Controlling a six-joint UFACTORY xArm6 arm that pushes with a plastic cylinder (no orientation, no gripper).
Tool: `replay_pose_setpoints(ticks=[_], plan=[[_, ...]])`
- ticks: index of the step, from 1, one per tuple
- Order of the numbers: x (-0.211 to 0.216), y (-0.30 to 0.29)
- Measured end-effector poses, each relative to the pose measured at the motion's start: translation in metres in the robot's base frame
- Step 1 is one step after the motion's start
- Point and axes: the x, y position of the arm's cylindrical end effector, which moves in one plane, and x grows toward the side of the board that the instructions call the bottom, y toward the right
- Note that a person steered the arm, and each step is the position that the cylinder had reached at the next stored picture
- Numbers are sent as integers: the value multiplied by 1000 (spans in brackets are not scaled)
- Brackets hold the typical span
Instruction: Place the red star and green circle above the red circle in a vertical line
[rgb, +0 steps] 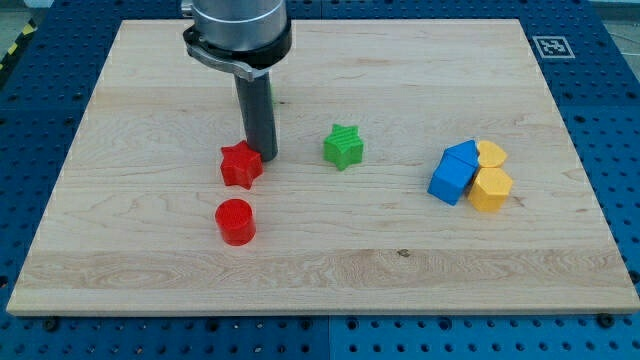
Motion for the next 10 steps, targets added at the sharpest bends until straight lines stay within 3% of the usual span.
replay_pose_setpoints(ticks=[2, 6, 10], plan=[[-6, 0], [-99, 39], [-107, -1]])
